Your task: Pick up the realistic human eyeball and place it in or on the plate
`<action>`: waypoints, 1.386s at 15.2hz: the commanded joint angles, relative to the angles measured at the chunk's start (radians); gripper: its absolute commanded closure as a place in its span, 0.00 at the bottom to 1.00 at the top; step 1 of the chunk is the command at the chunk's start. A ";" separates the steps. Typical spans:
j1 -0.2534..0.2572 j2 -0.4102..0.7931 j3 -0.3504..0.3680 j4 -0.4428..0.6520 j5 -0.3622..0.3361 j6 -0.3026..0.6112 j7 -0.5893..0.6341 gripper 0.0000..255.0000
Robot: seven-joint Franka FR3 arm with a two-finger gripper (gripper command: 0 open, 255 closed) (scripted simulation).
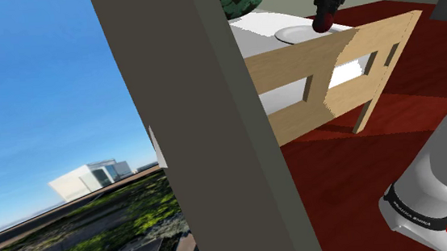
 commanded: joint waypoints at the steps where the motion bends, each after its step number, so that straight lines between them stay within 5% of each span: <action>1: -0.002 -0.010 -0.003 -0.030 -0.002 0.020 -0.004 1.00; 8: -0.002 -0.010 -0.003 -0.030 -0.002 0.020 -0.004 1.00; 9: -0.002 -0.010 -0.003 -0.030 -0.002 0.020 -0.004 0.00; 14: -0.002 -0.010 -0.003 -0.030 -0.002 0.020 -0.004 0.00; 18: 0.001 0.038 -0.010 0.141 0.000 -0.103 -0.007 0.00; 21: 0.001 0.038 -0.010 0.141 -0.001 -0.103 -0.007 0.00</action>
